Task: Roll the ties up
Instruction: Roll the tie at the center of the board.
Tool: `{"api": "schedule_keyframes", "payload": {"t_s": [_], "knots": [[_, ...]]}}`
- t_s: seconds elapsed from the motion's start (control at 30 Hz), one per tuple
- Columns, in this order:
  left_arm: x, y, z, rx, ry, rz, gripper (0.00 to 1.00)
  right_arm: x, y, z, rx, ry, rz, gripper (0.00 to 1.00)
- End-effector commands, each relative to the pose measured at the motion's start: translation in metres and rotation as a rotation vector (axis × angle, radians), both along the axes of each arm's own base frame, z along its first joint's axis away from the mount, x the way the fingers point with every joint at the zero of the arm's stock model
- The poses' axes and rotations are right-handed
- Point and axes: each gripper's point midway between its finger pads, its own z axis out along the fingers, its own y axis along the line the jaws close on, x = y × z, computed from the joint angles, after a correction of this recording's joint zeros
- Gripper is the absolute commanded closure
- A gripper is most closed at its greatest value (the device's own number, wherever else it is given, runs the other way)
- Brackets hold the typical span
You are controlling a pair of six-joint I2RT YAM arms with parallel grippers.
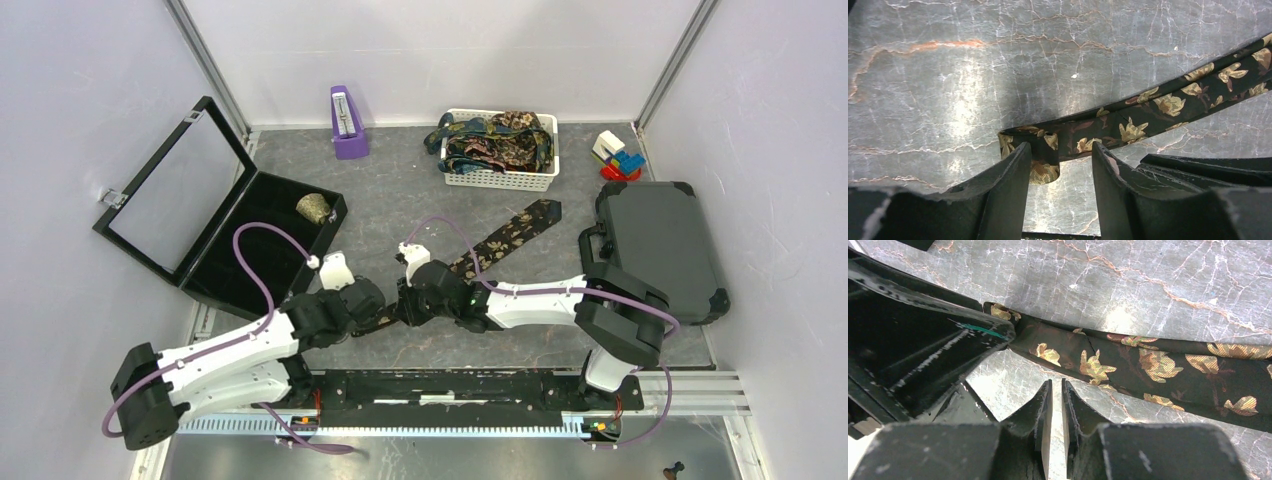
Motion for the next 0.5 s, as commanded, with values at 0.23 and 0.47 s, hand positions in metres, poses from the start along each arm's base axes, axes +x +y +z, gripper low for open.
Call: {"api": "schedule_keyframes", "payload": {"t_s": [0.23,0.47], "knots": [[-0.008,0.045,0.045,0.004,-0.1,0.094,0.63,0.005,0.024,0.036,0.098,-0.034,0.033,0.81],[-0.022,0.053,0.021,0.001,-0.034,0.121,0.95,0.004,0.033,0.042,0.124,-0.032,0.041,0.81]]}}
